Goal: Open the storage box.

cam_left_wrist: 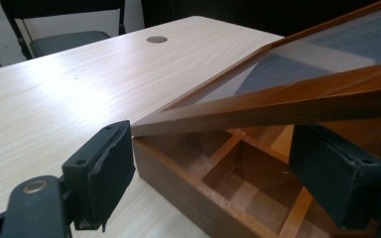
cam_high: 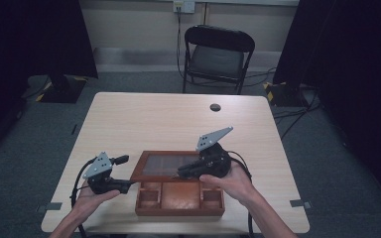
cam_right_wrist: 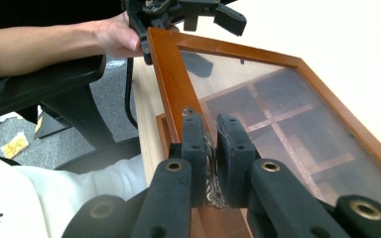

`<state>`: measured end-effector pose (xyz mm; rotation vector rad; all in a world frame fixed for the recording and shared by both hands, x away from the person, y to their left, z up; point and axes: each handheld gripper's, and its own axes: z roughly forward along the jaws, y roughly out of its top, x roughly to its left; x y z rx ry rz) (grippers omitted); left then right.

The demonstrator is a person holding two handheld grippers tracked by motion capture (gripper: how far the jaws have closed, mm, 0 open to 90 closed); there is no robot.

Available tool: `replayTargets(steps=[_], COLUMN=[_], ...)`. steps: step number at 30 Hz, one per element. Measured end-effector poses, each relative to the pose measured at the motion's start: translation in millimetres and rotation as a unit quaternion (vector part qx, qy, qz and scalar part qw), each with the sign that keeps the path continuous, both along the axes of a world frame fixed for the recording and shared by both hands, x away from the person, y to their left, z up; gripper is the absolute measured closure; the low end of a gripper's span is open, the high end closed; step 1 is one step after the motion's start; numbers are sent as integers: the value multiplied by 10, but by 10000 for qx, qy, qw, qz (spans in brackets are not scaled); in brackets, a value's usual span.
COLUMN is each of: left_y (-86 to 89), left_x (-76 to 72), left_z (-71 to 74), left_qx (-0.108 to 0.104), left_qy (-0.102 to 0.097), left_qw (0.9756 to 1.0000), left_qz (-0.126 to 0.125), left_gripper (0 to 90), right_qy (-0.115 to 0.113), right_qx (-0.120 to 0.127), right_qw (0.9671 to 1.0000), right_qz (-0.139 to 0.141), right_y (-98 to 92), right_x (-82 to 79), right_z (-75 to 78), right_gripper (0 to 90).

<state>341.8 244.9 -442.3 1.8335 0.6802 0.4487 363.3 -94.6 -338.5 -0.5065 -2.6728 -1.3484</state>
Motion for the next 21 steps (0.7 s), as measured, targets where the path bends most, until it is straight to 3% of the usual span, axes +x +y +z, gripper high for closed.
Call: replayTargets(steps=[2, 5, 7, 11, 13, 15, 21], left_y=[-32, -68, -106, -188, -196, -194, -200], left_x=[11, 35, 57, 109, 119, 124, 130], left_z=[22, 50, 60, 69, 80, 80, 73], left_qx=[24, -118, -45, -78, 16, 55, -5], left_qy=[-60, -32, -129, -107, -119, -128, -73], left_qw=[10000, 9999, 9999, 9999, 9999, 9999, 9999], left_qz=[-5, -22, 51, -23, -70, -93, -85], left_gripper=[173, 187, 193, 209, 211, 204, 218], right_qy=[18, 100, 92, 67, 30, -46, -223], right_qx=[16, 2, 9, 14, 37, 49, 215], right_qw=[10000, 10000, 10000, 10000, 10000, 10000, 9991], right_qz=[3, 0, -14, -33, -14, 38, -286], right_y=[2, 5, 2, -5, -12, -12, -101], right_x=[29, 56, 60, 56, 47, 34, -8], right_z=[26, 46, 54, 55, 42, 27, 26], right_gripper=[838, 838, 837, 837, 835, 774, 533])
